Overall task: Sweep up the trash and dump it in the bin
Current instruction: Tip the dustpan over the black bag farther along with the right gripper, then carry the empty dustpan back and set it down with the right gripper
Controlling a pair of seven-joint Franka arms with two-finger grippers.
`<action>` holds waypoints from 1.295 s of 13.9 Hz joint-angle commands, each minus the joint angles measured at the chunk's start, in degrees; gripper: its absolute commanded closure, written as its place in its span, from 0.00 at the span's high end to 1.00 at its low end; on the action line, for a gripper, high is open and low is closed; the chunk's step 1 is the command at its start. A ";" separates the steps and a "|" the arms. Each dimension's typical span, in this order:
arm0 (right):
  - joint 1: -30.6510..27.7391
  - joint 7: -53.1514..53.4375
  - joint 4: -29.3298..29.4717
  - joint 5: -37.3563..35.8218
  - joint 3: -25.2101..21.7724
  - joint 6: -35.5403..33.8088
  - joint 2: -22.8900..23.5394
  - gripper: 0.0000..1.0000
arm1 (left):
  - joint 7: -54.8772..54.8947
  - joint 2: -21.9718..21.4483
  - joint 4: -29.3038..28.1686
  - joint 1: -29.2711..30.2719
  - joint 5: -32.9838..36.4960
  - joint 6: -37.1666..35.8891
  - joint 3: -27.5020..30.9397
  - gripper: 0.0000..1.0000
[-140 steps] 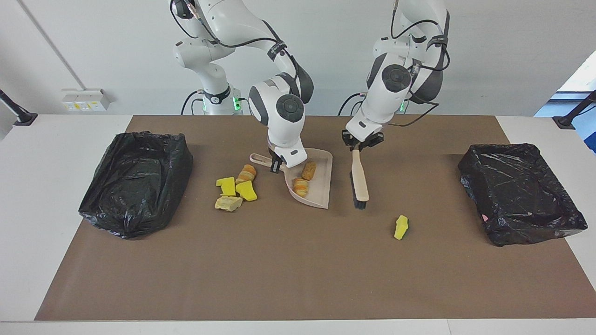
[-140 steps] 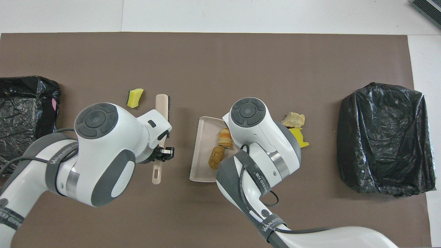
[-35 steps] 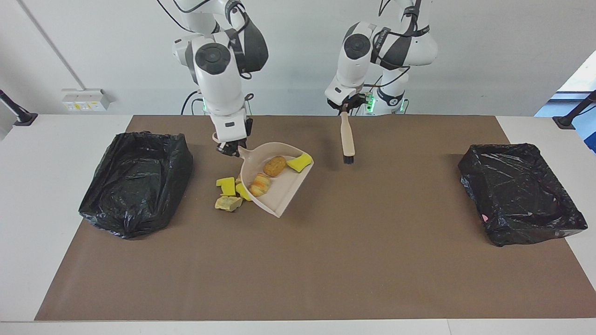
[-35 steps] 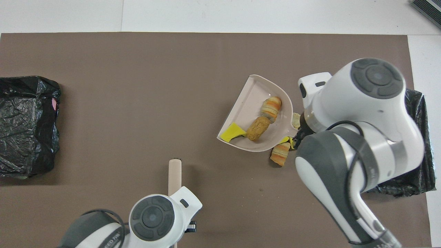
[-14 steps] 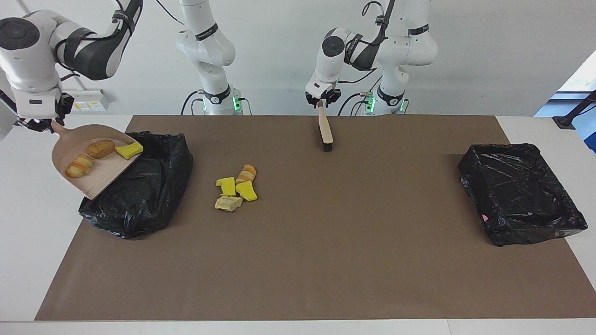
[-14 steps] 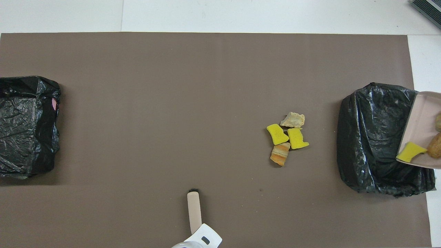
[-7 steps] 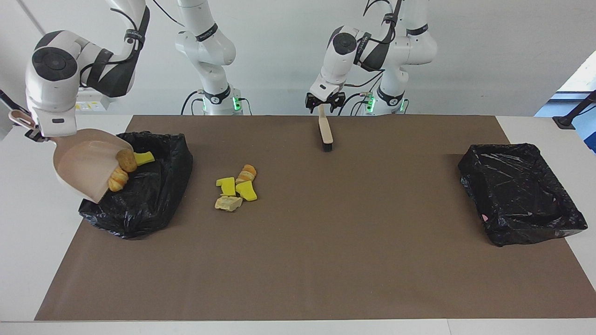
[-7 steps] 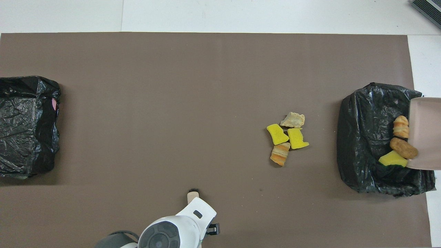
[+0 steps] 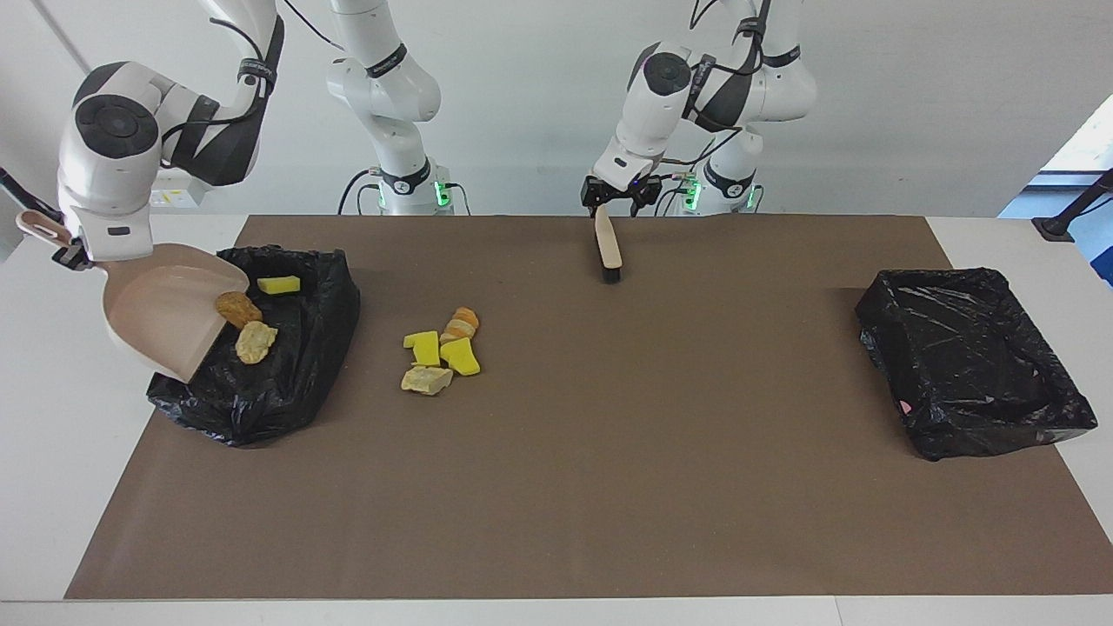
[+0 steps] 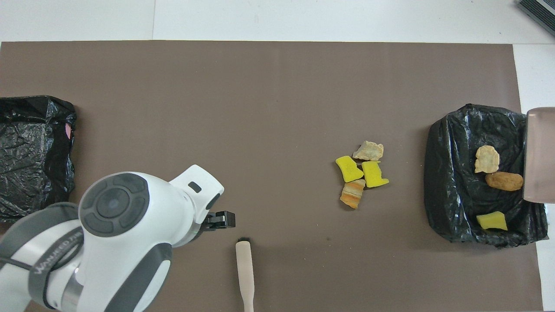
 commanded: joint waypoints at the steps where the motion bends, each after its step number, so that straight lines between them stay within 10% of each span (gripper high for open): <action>1: -1.00 -2.36 3.78 8.62 -0.18 -2.95 -2.34 0.00 | 5.55 4.63 9.40 -1.93 4.05 -4.78 6.26 1.00; 7: 0.66 18.94 5.64 22.70 1.13 -11.23 -3.04 0.00 | 21.19 7.62 27.07 -0.88 5.37 -17.17 17.79 1.00; 18: 26.22 80.12 3.70 35.72 2.37 -10.63 2.83 0.00 | 28.43 13.17 41.95 0.80 9.86 -30.55 21.67 1.00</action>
